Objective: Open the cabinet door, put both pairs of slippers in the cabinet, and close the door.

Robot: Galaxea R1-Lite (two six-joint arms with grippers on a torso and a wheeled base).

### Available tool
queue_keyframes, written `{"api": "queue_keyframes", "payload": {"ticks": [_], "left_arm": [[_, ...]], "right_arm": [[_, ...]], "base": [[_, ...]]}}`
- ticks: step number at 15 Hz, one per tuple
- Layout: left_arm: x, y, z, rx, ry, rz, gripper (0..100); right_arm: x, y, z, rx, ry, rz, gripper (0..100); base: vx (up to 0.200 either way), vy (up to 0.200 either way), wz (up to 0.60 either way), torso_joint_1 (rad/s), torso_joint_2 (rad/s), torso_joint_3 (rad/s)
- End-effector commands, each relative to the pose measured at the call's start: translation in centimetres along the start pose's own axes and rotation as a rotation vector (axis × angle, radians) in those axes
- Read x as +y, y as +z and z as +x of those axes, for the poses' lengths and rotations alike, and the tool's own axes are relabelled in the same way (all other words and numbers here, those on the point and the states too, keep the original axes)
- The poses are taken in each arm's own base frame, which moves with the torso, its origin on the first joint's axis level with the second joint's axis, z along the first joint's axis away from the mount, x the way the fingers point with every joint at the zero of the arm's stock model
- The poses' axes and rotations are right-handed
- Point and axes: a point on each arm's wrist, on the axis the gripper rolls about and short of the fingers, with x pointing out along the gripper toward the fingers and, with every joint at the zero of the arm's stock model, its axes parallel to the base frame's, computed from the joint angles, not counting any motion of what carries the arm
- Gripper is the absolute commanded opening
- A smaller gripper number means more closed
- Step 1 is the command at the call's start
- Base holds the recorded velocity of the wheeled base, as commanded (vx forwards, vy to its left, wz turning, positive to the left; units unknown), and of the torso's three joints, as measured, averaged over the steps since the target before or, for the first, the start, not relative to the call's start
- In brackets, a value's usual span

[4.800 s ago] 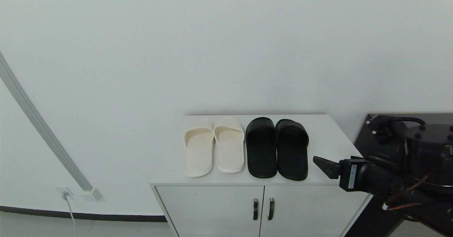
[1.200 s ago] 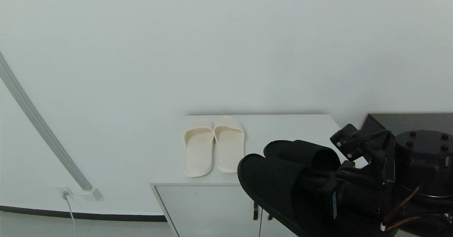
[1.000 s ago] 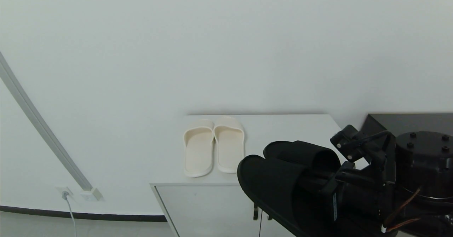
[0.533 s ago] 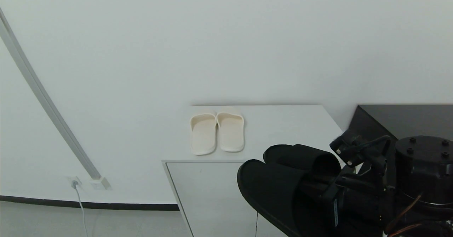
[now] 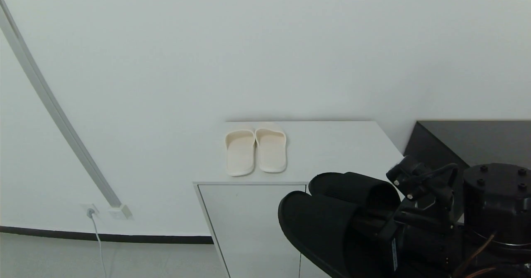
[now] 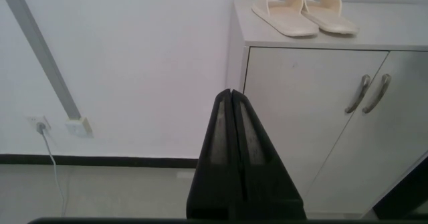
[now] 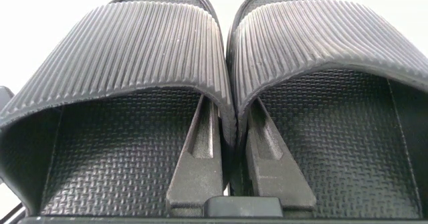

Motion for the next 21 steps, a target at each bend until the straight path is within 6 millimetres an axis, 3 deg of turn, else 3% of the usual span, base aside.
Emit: {"api": "queue_keyframes", "payload": {"ticks": [1,8,16,17,21], "left_arm": [[0.0,0.01,0.01,0.001,0.0,0.0,0],[0.0,0.01,0.01,0.001,0.0,0.001,0],[-0.01,0.05,0.01,0.001,-0.006,0.001,0],[-0.01,0.05,0.0,-0.001,-0.006,0.001,100],[-0.01,0.01,0.01,0.001,-0.006,0.004,100]], "right_arm": [[0.01,-0.07,0.06,0.003,0.001,-0.001,0],[-0.01,-0.14,0.2,0.009,-0.002,-0.01,0],[-0.03,-0.36,0.16,0.017,-0.002,-0.01,0],[-0.04,-0.49,0.34,0.024,-0.003,-0.01,0],[-0.01,-0.52,0.37,0.026,-0.002,-0.012,0]], "base": [[0.0,0.0,0.0,0.0,0.0,0.0],[0.0,0.0,0.0,-0.007,0.01,0.009],[0.0,0.0,0.0,-0.184,0.44,0.251],[0.0,0.0,0.0,-0.232,0.55,0.344],[0.0,0.0,0.0,-0.216,0.54,0.325]]}}
